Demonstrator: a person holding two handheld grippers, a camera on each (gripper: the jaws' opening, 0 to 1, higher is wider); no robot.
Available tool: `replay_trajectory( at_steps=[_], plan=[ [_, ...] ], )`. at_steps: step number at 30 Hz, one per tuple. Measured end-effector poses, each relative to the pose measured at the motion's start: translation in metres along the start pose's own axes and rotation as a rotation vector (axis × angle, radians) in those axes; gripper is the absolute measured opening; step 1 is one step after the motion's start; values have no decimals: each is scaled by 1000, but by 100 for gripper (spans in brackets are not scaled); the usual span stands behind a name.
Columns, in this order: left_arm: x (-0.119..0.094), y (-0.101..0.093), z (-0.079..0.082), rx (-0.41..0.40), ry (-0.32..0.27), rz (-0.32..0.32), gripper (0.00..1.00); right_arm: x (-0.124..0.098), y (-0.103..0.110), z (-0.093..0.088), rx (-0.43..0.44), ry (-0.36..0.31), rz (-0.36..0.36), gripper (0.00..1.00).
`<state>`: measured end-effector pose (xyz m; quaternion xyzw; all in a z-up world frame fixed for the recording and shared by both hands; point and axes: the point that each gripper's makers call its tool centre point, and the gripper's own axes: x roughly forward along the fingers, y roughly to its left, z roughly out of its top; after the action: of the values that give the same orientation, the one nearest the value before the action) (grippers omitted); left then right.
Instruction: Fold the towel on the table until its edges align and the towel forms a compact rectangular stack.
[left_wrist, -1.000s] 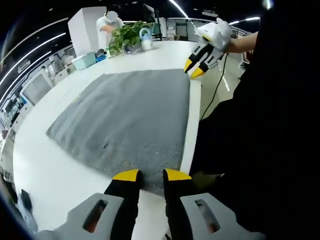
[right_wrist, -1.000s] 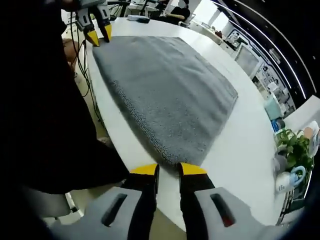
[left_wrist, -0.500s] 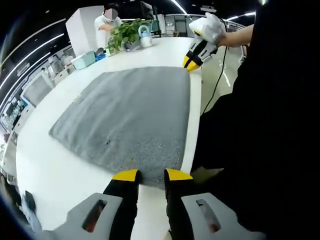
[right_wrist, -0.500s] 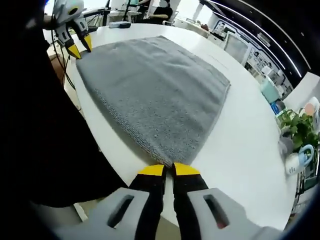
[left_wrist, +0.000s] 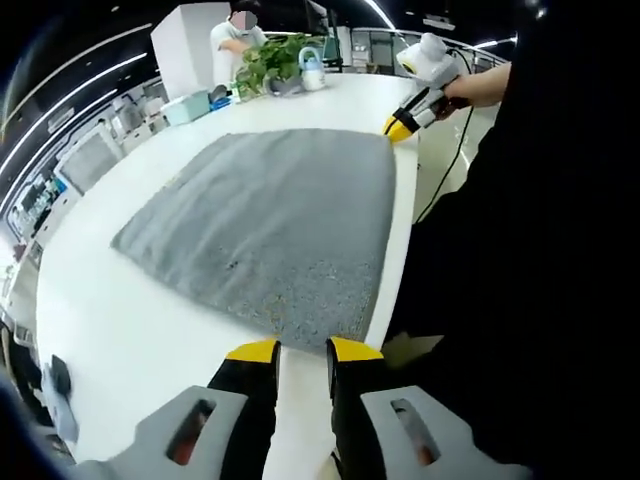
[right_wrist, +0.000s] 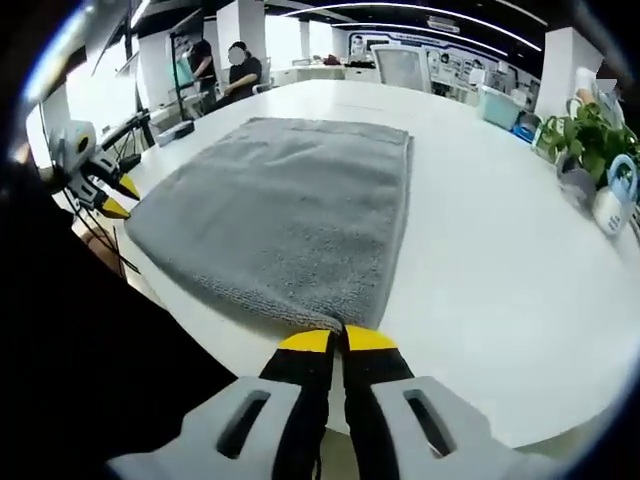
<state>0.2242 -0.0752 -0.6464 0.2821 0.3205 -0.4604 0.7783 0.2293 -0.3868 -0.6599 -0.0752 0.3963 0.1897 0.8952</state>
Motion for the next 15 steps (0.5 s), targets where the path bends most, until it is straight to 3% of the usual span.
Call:
replay_trajectory(
  at_steps=[5, 11, 15],
  plan=[
    [8, -6, 2, 57, 14, -32, 15, 0, 0, 1, 70, -29, -20, 0],
    [9, -4, 2, 55, 21, -48, 15, -1, 1, 2, 119, -63, -25, 0],
    [10, -4, 2, -24, 18, -57, 14, -1, 2, 2, 125, -70, -25, 0]
  ],
)
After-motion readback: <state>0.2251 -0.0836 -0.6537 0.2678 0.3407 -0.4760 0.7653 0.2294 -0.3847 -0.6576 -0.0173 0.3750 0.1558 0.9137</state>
